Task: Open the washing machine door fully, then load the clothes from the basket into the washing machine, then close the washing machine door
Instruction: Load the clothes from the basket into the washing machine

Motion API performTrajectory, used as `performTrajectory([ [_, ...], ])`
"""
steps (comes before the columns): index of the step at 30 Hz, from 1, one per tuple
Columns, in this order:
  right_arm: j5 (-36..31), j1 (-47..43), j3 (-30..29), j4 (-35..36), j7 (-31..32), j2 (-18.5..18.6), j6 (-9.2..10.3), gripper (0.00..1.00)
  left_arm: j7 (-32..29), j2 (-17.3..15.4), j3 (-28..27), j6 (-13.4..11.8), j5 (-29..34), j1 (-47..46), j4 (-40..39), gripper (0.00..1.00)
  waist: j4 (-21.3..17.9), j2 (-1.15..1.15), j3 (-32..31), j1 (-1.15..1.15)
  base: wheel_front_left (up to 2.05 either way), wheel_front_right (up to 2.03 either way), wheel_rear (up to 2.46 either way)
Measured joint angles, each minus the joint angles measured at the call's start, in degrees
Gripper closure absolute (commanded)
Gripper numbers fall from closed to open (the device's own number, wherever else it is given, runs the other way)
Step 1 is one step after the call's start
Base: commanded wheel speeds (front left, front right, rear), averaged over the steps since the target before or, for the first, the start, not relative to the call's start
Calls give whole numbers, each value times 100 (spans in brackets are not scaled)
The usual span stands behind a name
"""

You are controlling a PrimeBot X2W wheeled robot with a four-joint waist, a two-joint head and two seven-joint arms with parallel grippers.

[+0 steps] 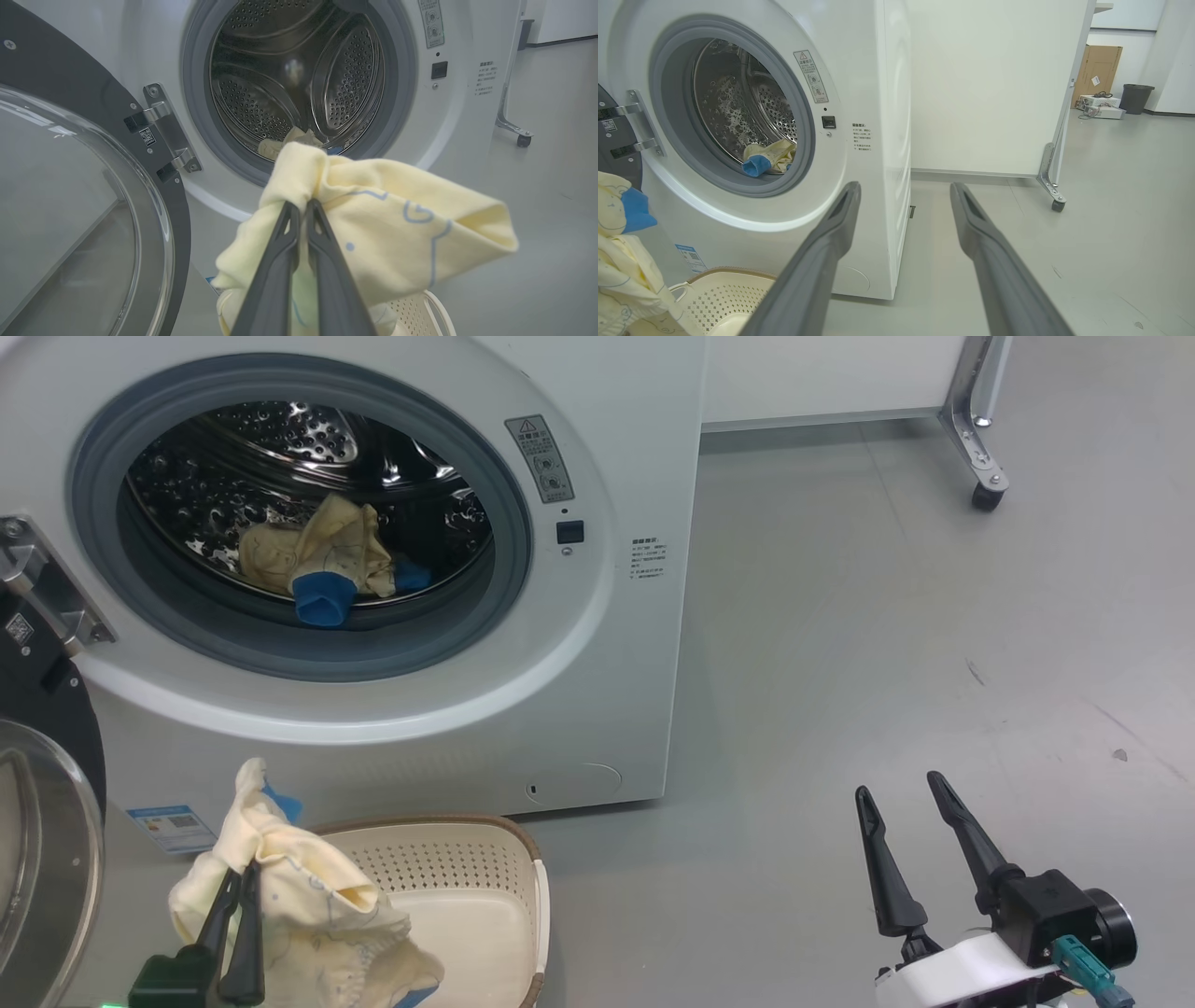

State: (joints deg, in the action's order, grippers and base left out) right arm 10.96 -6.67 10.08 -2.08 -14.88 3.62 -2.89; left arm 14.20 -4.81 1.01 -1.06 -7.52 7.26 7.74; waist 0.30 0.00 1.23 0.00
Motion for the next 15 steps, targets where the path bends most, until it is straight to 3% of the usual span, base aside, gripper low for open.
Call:
performTrajectory([
  [15, -62, 3, 44, 226, 0, 16, -54, 0, -51, 19, 125, 58, -41, -355, -118, 100, 70, 0, 295, 0, 0, 0, 0],
])
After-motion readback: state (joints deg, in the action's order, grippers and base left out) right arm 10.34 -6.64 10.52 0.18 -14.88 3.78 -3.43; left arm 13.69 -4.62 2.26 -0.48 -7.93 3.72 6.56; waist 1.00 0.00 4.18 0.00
